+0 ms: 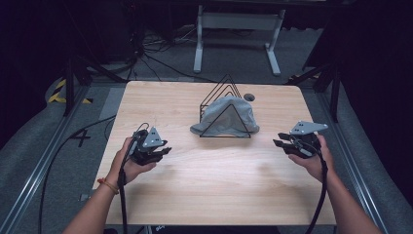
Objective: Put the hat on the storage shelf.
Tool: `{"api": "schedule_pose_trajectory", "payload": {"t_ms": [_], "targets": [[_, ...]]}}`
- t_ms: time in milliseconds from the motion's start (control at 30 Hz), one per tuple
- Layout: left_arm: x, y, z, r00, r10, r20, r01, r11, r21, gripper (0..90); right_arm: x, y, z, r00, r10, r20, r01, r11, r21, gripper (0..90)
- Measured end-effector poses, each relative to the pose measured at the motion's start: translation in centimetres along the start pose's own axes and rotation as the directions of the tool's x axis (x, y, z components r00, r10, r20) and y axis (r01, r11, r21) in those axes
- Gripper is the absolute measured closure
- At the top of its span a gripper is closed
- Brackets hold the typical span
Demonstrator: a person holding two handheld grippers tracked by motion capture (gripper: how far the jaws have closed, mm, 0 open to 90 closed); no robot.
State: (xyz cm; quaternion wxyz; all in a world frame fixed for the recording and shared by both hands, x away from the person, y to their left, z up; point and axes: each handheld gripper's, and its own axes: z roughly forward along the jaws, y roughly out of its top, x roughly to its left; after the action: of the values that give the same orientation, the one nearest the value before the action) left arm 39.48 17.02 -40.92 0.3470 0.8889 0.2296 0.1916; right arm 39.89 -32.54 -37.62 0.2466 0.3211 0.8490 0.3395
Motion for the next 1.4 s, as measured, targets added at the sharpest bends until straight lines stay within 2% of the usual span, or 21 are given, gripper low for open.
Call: {"api": "schedule_pose_trajectory", "payload": {"t_ms": [167,233,333,533,600,733,800,867,933,967,1033,1067,1133,1167,1200,1267,1333,1400], "targets": [[-0.6,-1.2,-0.3,0.9999,0.004,-0.013,-0.003,0.9996,0.028,63.9,0.3,-0.8,-0.3,0.9998,-0.011,0.014,0.011,1.000,0.026,62.5],[-0.8,-1.7,-0.3,0.9999,-0.003,-0.011,0.003,0.9993,0.038,62.8,0.3,-1.2,-0.4,0.9998,-0.009,0.017,0.008,0.999,0.035,60.6],[-1.1,-2.6,-0.2,0.9996,0.003,-0.029,-0.001,0.9977,0.068,59.1,0.4,-1.7,-0.7,0.9998,0.000,0.018,-0.001,0.999,0.041,57.4],[-1.5,-3.8,0.1,0.9974,0.008,-0.071,0.002,0.9909,0.134,44.3,0.8,-2.9,-1.1,0.9989,-0.027,0.039,0.024,0.997,0.069,49.4],[-1.4,-4.2,-0.1,0.9984,-0.020,-0.053,0.026,0.9921,0.123,37.2,0.9,-3.4,-1.2,0.9993,-0.012,0.034,0.010,0.998,0.066,47.3],[-1.5,-5.2,-0.6,0.9980,-0.048,-0.041,0.052,0.9931,0.105,28.5,0.8,-4.9,-1.5,0.9995,0.022,0.025,-0.023,0.998,0.053,39.3],[-1.6,-5.6,-0.7,0.9975,-0.056,-0.044,0.060,0.9927,0.104,26.5,0.8,-5.8,-1.6,0.9993,0.031,0.021,-0.032,0.998,0.054,35.6],[-1.7,-6.3,-0.9,0.9974,-0.065,-0.029,0.068,0.9929,0.098,25.0,0.8,-6.6,-1.7,0.9991,0.034,0.023,-0.035,0.998,0.051,35.3],[-1.8,-7.0,-1.1,0.9970,-0.075,-0.020,0.076,0.9934,0.086,23.8,0.7,-8.1,-2.0,0.9984,0.055,0.016,-0.056,0.997,0.054,34.1],[-1.8,-7.0,-1.1,0.9970,-0.075,-0.020,0.076,0.9934,0.086,23.4,0.7,-8.1,-2.0,0.9984,0.055,0.016,-0.056,0.997,0.054,34.1],[-1.8,-7.6,-1.2,0.9956,-0.093,-0.004,0.093,0.9925,0.079,22.5,0.8,-9.7,-2.2,0.9972,0.074,0.012,-0.074,0.995,0.063,33.6],[-1.8,-8.1,-1.3,0.9947,-0.102,0.011,0.101,0.9924,0.070,22.2,0.9,-10.3,-2.3,0.9960,0.089,0.009,-0.089,0.994,0.059,33.4],[-1.8,-8.6,-1.3,0.9922,-0.121,0.032,0.118,0.9893,0.086,20.8,0.9,-11.1,-2.5,0.9935,0.114,0.009,-0.114,0.992,0.053,31.6],[-1.8,-8.9,-1.2,0.9934,-0.111,0.030,0.108,0.9906,0.084,20.0,0.9,-11.8,-2.5,0.9913,0.131,0.012,-0.131,0.990,0.050,31.3],[-2.0,-9.1,-1.1,0.9919,-0.122,0.037,0.118,0.9896,0.081,20.1,1.0,-12.3,-2.6,0.9889,0.148,0.013,-0.149,0.988,0.048,31.1],[-2.0,-9.4,-1.0,0.9920,-0.118,0.045,0.114,0.9899,0.084,20.1,1.0,-12.8,-2.7,0.9859,0.167,0.010,-0.167,0.985,0.052,30.0],[-2.1,-9.7,-1.0,0.9896,-0.134,0.053,0.130,0.9895,0.062,18.2,1.0,-13.8,-2.8,0.9811,0.192,0.023,-0.193,0.979,0.061,26.8],[-2.0,-10.1,-0.9,0.9812,-0.169,0.093,0.165,0.9851,0.049,18.6,1.0,-14.4,-3.0,0.9734,0.229,0.011,-0.229,0.973,0.036,26.2]]}}
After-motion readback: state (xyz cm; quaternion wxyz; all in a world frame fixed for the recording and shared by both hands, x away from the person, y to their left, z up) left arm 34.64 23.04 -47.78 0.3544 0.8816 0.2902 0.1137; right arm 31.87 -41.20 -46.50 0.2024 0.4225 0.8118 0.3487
